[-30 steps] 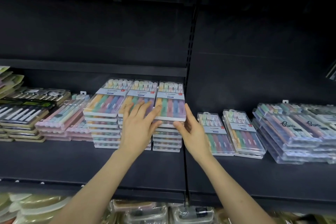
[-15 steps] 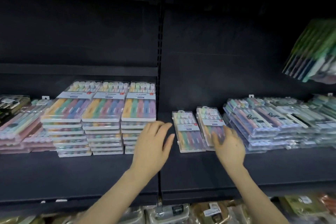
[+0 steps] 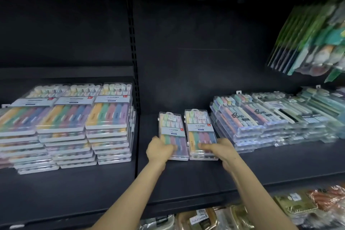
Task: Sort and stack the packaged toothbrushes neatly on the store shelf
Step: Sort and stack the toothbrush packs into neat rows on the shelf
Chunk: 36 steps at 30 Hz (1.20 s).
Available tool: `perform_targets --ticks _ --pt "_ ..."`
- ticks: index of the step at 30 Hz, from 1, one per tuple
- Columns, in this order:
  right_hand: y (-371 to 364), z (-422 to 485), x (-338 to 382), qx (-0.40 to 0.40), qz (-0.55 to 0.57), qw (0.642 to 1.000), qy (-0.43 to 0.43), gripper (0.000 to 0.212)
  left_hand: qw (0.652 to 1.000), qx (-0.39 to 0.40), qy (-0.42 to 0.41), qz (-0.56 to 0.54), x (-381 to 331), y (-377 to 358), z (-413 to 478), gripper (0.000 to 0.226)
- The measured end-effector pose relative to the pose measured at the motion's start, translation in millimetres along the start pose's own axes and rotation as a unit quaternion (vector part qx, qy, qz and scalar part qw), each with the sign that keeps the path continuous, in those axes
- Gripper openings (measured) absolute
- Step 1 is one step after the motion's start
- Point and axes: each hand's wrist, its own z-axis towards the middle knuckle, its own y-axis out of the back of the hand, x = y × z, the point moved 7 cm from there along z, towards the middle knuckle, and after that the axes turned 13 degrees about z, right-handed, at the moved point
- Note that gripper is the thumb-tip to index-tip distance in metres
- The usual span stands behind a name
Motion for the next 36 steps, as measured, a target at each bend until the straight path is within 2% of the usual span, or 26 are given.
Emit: perform_targets --ticks 2,5,10,13,16,19,21,23,27,31,36 --pt "2.2 -2.7 -3.8 0.008 0.033 0.999 -0.025 0.018 0.999 0.017 0.002 -0.047 -0.2 -4.0 0.9 0.029" --pt "3.9 -6.2 -6.5 0.002 0.056 0.997 -0.057 0.035 0.997 0.003 -0.046 -0.054 -6.9 1.1 -1.5 0.025" --pt "-0.9 -21.7 -8.0 0.0 0.126 0.99 -0.061 0.025 0.993 -0.021 -0.101 -0.063 -11.2 6.5 -16.9 0.02" --pt "1.7 -38.0 2.3 -0.017 0.181 0.983 -0.026 0.024 0.988 -0.024 -0.111 -0.105 -16.9 17.5 -32.0 0.016" --pt "3.5 -58.2 27.5 -0.023 0.219 0.975 0.034 0.027 0.979 -0.026 -0.156 -0.132 -28.6 44.9 -54.3 0.009" --pt "-8.2 -81.5 65.5 0.028 0.242 0.965 0.093 0.013 0.966 -0.041 -0.202 -0.153 -34.5 89.3 -79.9 0.027" --pt "-25.4 -97.1 88.4 0.069 0.242 0.961 0.118 0.012 0.962 -0.058 -0.213 -0.158 -33.2 128.3 -93.2 0.036" --pt "-48.0 -110.6 105.7 0.102 0.236 0.957 0.134 0.013 0.959 -0.088 -0.222 -0.151 -28.8 173.7 -99.8 0.03" --pt "-101.7 -130.0 127.2 0.153 0.215 0.954 0.146 0.015 0.959 -0.17 -0.188 -0.13 -4.1 267.5 -96.3 0.021" --pt "-148.3 -137.3 136.5 0.173 0.209 0.953 0.136 0.015 0.966 -0.19 -0.112 -0.134 28.2 336.0 -71.8 0.044" --pt "-185.1 -137.6 141.5 0.188 0.2 0.953 0.124 0.016 0.977 -0.169 -0.036 -0.125 61.2 372.4 -24.5 0.014"
